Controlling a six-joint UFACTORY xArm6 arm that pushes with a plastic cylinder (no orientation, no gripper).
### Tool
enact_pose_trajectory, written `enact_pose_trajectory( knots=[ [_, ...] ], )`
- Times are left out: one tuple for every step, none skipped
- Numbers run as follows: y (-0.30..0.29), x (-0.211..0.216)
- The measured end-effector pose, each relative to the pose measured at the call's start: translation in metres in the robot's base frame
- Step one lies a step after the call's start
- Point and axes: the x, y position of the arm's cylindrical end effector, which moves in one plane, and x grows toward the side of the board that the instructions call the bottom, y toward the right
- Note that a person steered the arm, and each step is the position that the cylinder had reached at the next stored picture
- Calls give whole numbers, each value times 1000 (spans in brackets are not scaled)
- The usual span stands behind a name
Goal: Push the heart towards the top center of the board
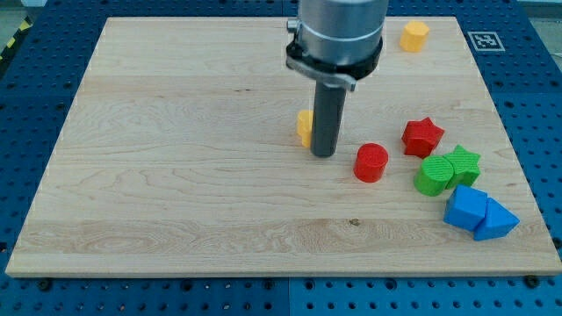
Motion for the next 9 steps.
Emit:
enact_pose_trajectory(
  knots=[
    [0,-19],
    [0,-21],
    [-18,-37],
    [-36,-31],
    [-82,-28],
    [-104,-42],
    [-77,-44],
    [-36,-50],
    [-20,-73]
  ],
)
